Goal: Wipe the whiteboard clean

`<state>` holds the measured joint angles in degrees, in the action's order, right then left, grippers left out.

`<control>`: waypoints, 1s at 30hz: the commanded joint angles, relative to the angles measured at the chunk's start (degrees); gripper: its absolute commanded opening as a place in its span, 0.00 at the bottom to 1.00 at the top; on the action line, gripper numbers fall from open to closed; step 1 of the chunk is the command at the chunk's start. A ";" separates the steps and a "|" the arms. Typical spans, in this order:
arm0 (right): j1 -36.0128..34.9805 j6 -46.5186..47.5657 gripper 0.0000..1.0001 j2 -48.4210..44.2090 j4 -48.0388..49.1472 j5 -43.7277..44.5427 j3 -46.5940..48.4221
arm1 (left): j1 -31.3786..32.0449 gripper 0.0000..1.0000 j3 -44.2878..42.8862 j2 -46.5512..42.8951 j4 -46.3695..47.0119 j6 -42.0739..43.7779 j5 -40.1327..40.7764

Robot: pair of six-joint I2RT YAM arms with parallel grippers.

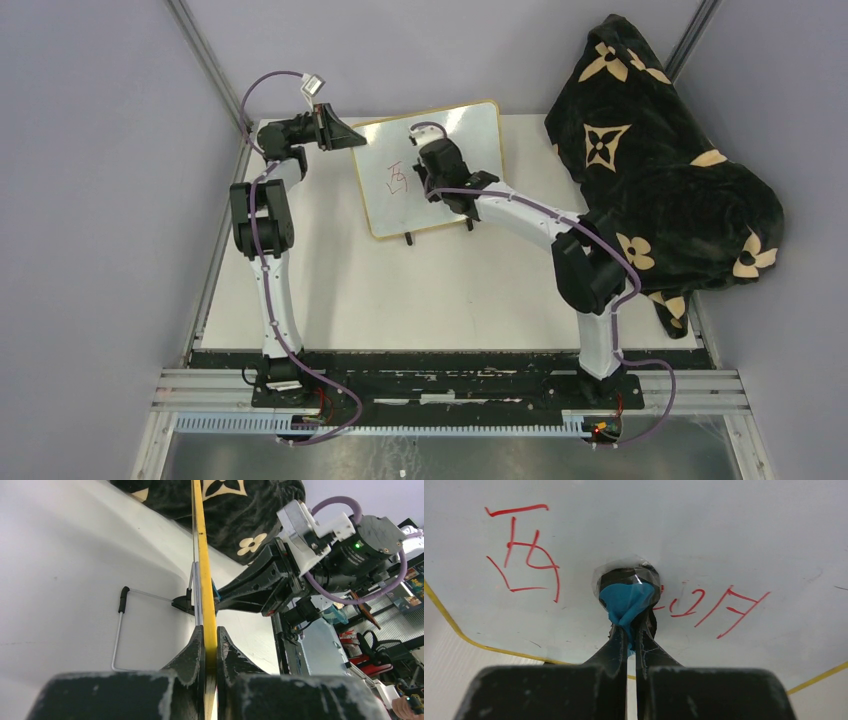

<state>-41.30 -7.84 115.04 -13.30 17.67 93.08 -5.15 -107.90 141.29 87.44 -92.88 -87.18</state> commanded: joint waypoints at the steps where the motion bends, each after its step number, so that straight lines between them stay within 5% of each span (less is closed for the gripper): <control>1: 5.69 -0.03 0.01 -2.51 2.21 4.29 -3.07 | 0.24 0.03 0.80 -3.76 11.58 -0.41 -6.60; 20: 12.50 -1.91 0.01 -6.24 3.63 2.04 -5.39 | -0.48 0.03 2.26 -4.53 11.55 0.24 -6.56; 30: 2.93 -1.12 0.01 -1.63 1.18 1.34 1.99 | -0.47 0.03 3.34 -5.16 11.54 0.57 -6.60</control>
<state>-34.15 -9.63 110.93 -13.76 18.31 88.92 -5.85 -105.23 140.55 87.46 -91.00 -85.95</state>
